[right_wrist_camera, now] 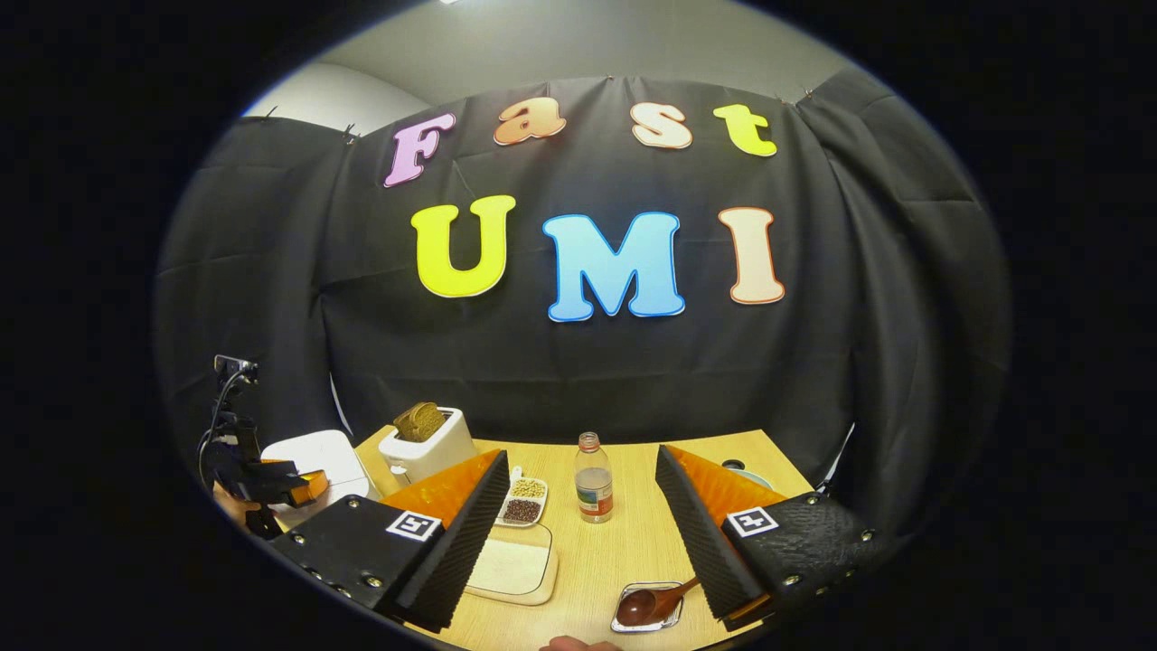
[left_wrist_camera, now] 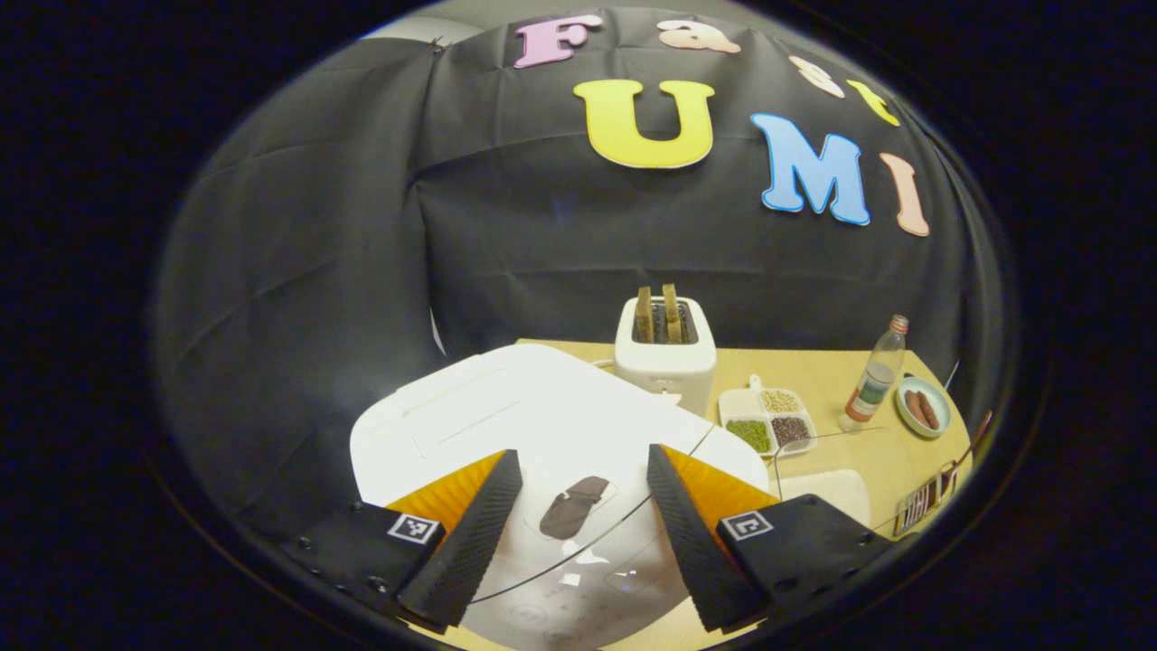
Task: Close the left gripper, press the button to open the rice cooker; take a wooden spoon from the chopstick holder with the right hand, scoop a spoonful of rice and pour it into the rice cooker, then put the wooden spoon back into the chopstick holder.
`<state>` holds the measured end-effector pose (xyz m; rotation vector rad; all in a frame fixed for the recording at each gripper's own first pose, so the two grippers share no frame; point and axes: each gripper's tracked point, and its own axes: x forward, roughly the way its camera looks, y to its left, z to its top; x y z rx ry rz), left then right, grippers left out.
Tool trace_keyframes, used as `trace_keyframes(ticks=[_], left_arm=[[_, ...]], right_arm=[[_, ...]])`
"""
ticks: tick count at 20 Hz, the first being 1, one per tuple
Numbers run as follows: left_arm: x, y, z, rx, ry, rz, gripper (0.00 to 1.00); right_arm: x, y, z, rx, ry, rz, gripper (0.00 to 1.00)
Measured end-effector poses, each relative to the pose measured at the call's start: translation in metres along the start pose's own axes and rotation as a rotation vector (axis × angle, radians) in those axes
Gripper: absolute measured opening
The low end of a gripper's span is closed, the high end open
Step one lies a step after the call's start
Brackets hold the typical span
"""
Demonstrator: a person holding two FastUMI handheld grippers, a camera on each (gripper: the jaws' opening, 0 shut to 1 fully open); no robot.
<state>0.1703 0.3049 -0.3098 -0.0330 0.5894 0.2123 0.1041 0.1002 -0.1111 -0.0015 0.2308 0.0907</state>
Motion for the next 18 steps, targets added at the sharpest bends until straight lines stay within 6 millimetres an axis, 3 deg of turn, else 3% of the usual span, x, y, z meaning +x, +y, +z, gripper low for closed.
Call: trace_keyframes(ticks=[2, 6, 8, 11, 14, 15, 18], left_arm=[[-0.018, -0.011, 0.04, 0.006, -0.11, -0.028, 0.97], [-0.109, -0.06, 0.147, -0.031, -0.368, -0.154, 0.95], [-0.15, -0.081, 0.181, -0.029, -0.45, -0.201, 0.97], [-0.199, -0.113, 0.208, -0.048, -0.514, -0.269, 0.96], [-0.231, -0.121, 0.225, -0.042, -0.549, -0.266, 0.98], [-0.236, -0.124, 0.223, -0.044, -0.551, -0.266, 0.98], [-0.248, -0.136, 0.211, -0.045, -0.521, -0.255, 0.98]], right_arm=[[-0.003, 0.0, 0.008, -0.006, -0.021, 0.001, 0.99], [-0.018, 0.001, 0.042, 0.005, -0.089, -0.019, 0.99], [-0.031, 0.003, 0.067, 0.008, -0.136, -0.038, 0.99], [-0.048, 0.011, 0.094, -0.013, -0.188, -0.055, 0.99], [-0.065, 0.02, 0.105, -0.027, -0.203, -0.045, 0.95], [-0.07, 0.022, 0.108, -0.033, -0.215, -0.038, 0.99], [-0.079, 0.026, 0.11, -0.039, -0.226, 0.005, 0.96]])
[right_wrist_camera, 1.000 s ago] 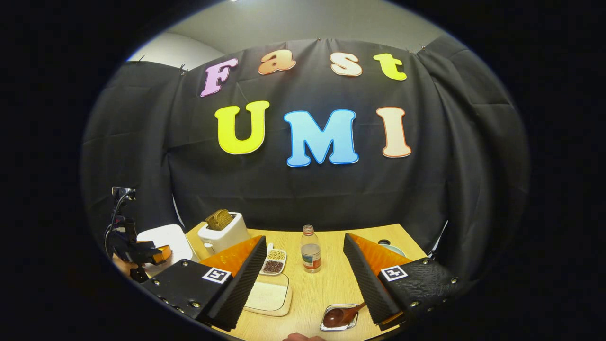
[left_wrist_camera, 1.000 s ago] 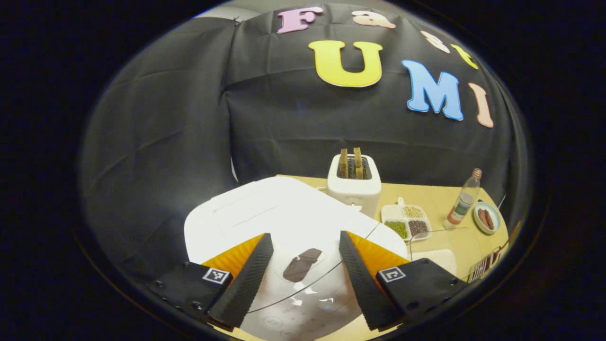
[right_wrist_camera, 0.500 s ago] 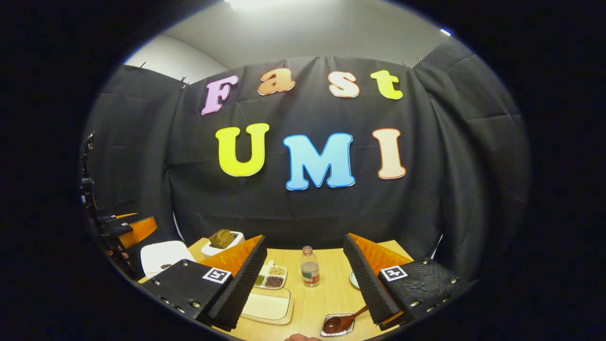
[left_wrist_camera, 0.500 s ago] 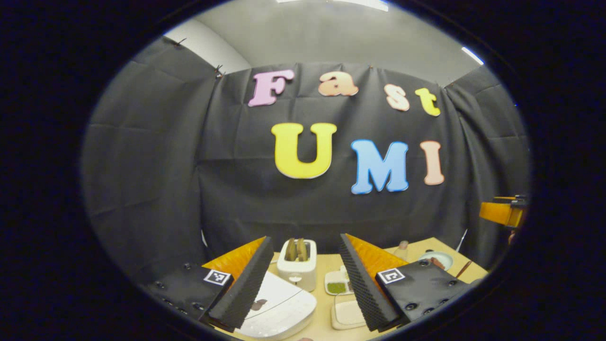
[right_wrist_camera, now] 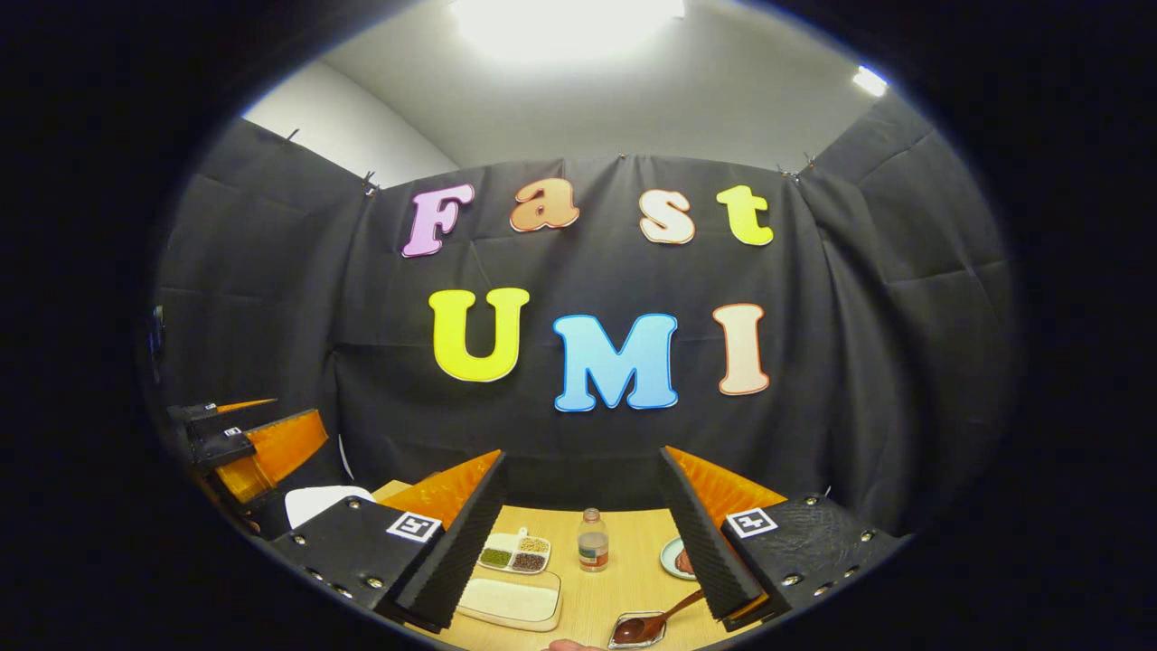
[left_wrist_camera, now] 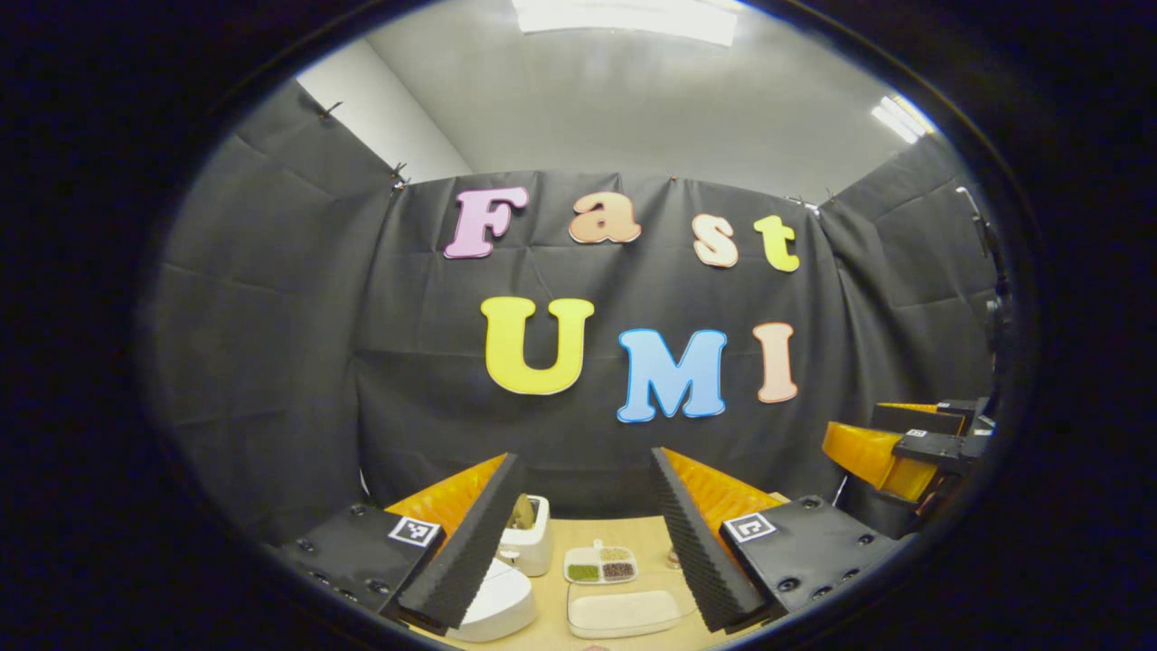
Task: Close the left gripper, press the button to open the rice cooker; take a wooden spoon from the chopstick holder with the right hand, scoop a spoonful of rice and pour it into the rice cooker, then put the wooden spoon back into the chopstick holder.
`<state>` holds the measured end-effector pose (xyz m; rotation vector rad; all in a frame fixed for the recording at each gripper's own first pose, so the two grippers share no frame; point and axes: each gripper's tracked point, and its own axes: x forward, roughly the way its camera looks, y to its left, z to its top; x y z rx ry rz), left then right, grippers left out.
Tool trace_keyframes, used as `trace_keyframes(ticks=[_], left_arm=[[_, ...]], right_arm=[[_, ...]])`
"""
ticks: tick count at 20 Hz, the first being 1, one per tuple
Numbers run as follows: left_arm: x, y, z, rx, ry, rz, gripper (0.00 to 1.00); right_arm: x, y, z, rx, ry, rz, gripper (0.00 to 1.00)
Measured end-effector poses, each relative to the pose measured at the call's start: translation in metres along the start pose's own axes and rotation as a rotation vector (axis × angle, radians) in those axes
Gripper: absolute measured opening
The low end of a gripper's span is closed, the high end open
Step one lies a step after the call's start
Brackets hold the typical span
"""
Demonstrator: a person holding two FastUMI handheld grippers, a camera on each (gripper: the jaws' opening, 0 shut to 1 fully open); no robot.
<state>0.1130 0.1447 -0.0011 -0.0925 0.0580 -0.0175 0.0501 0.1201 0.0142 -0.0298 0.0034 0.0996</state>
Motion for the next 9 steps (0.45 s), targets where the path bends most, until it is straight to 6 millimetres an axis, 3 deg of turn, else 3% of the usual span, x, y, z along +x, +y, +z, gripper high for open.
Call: trace_keyframes(ticks=[9], left_arm=[[-0.022, -0.043, 0.006, 0.036, -0.002, 0.04, 1.0]], right_arm=[[-0.011, -0.021, -0.011, 0.062, 0.051, 0.052, 0.99]])
